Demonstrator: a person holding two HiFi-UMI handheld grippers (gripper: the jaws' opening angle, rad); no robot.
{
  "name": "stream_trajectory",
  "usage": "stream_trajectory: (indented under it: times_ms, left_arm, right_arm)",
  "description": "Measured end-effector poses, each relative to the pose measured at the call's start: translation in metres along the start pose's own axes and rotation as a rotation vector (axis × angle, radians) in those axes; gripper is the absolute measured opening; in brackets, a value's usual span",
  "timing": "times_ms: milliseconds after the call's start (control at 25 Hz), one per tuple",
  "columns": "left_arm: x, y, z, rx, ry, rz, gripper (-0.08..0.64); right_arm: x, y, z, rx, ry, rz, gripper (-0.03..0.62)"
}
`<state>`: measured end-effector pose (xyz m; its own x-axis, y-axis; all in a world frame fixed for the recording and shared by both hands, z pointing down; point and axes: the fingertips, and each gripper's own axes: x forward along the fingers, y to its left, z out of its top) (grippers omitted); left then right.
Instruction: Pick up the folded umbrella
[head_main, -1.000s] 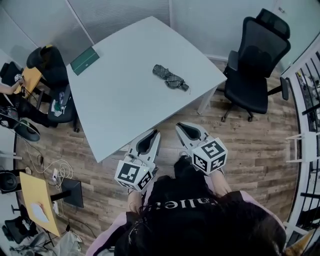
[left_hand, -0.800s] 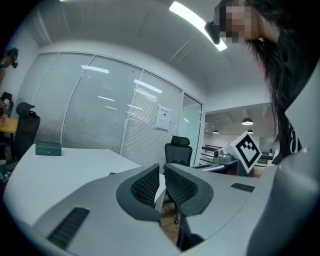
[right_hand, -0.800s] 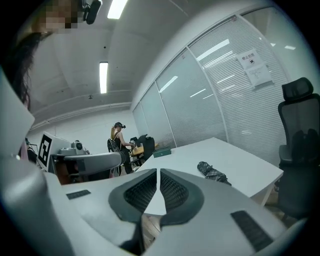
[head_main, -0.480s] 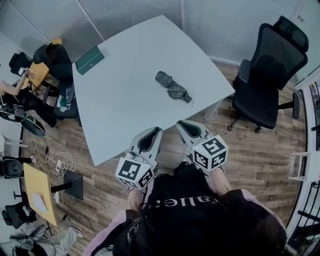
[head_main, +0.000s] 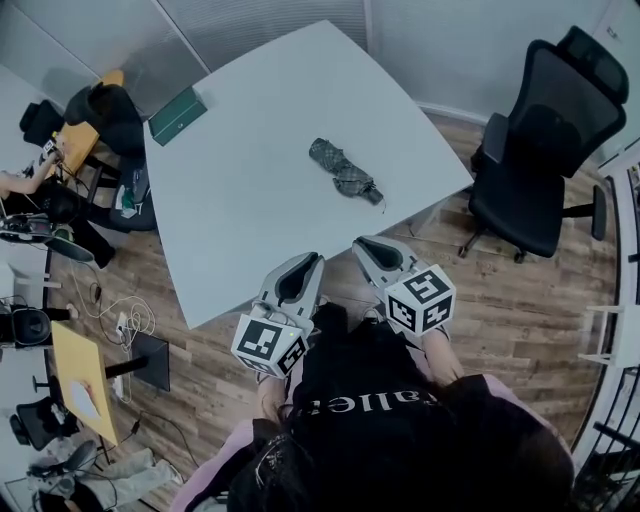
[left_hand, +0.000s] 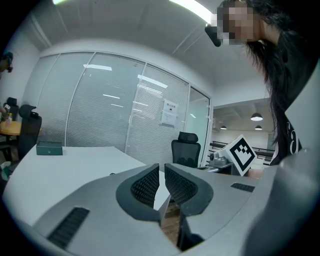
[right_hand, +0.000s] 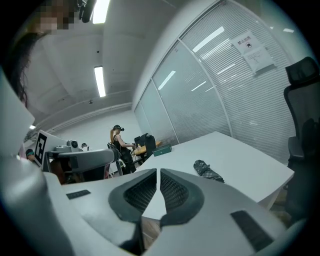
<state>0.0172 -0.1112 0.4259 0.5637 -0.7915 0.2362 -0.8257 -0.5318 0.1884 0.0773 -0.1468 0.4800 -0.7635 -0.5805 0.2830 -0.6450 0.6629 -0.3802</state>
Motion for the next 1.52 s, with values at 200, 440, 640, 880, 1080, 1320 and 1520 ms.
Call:
stream_trajectory:
  times_ms: [200, 440, 640, 880, 1080, 1320, 1520]
  left_arm:
    - [0.000, 0.019, 0.000, -0.005, -0.002, 0.005, 0.051]
    - [0.014, 0.045, 0.007, 0.004, -0.001, -0.024, 0.051]
    - [0.029, 0.070, 0.016, 0.013, -0.001, -0.061, 0.051]
    - [0.034, 0.108, 0.025, 0.006, -0.015, -0.064, 0.051]
    - [0.034, 0.141, 0.030, -0.006, -0.026, -0.048, 0.051]
    - [0.032, 0.169, 0.031, -0.025, -0.032, -0.024, 0.051]
    - [0.025, 0.191, 0.029, -0.044, -0.032, 0.015, 0.051]
  right_arm:
    - [0.013, -0.004, -0.001, 0.005, 0.013, -0.010, 0.034]
    - [0.041, -0.021, 0.005, -0.015, 0.032, -0.046, 0.034]
    - [0.073, -0.053, 0.011, -0.069, 0.068, -0.096, 0.034]
    - [0.127, -0.103, 0.001, -0.108, 0.171, -0.141, 0.061]
    - [0.180, -0.142, -0.020, -0.130, 0.310, -0.153, 0.167]
    - [0.229, -0.183, -0.045, -0.201, 0.472, -0.184, 0.235]
    - [0.253, -0.212, -0.062, -0.278, 0.612, -0.222, 0.278]
